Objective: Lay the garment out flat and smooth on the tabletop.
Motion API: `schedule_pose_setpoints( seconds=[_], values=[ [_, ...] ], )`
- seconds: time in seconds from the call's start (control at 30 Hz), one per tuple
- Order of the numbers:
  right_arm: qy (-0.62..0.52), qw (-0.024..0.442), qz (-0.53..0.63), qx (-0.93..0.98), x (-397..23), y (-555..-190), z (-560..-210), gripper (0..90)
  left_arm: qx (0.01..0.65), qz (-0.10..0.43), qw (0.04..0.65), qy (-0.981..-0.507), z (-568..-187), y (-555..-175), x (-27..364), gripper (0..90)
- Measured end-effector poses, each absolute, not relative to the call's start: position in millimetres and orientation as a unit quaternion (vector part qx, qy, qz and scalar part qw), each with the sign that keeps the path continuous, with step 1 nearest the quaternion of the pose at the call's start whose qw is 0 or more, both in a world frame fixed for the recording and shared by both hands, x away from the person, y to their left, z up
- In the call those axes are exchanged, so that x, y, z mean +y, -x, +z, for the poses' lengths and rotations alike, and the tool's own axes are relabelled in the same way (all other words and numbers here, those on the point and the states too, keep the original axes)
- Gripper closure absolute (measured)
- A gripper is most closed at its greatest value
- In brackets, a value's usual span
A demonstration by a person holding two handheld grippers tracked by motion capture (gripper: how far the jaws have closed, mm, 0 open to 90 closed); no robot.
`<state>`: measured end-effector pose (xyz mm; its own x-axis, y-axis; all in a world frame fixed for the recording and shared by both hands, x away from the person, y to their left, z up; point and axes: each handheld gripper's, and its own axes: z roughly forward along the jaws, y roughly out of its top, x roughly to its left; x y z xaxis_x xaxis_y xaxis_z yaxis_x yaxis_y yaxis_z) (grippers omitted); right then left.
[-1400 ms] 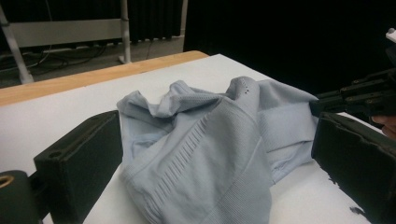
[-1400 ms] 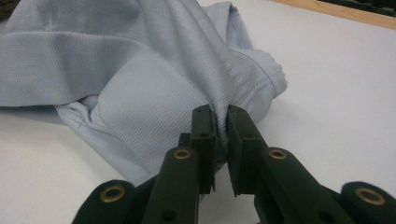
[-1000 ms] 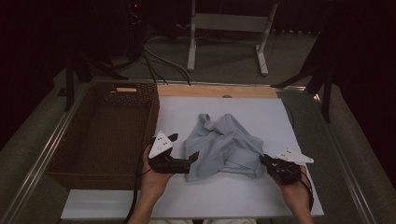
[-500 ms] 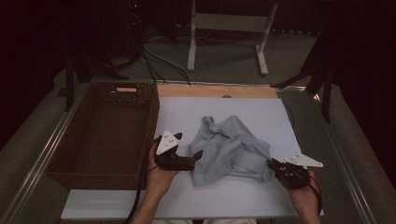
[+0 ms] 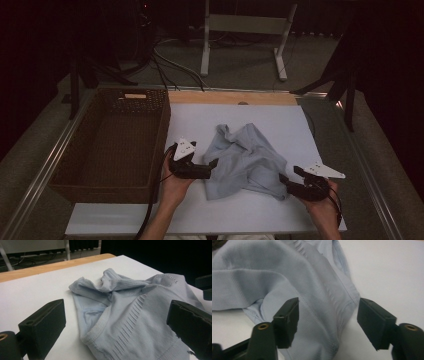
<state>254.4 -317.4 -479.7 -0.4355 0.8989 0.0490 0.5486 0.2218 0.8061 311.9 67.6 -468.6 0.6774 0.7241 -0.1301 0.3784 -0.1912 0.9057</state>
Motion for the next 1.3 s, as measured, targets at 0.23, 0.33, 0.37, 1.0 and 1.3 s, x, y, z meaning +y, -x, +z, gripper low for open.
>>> schedule_pose_setpoints(
  seconds=[0.23, 0.33, 0.37, 1.0, 1.3],
  values=[
    [-0.487, 0.223, 0.396, 0.746, -315, -255, -480, 26.2, 0.372, 0.159, 0.51, -0.759, -477, -319, 62, 4.0],
    [-0.489, 0.226, 0.395, 0.744, -316, -255, -481, 25.7, 0.377, 0.153, 0.5, -0.765, -480, -321, 62, 6.2],
    [-0.491, 0.227, 0.395, 0.743, -317, -255, -481, 25.7, 0.376, 0.154, 0.501, -0.764, -481, -322, 62, 12.2],
    [-0.494, 0.239, 0.408, 0.73, -322, -253, -477, 26.1, 0.412, 0.149, 0.434, -0.787, -494, -331, 56, 44.7],
    [-0.493, 0.236, 0.408, 0.731, -322, -254, -478, 28.1, 0.431, 0.123, 0.419, -0.79, -504, -340, 52, 46.4]
  ],
)
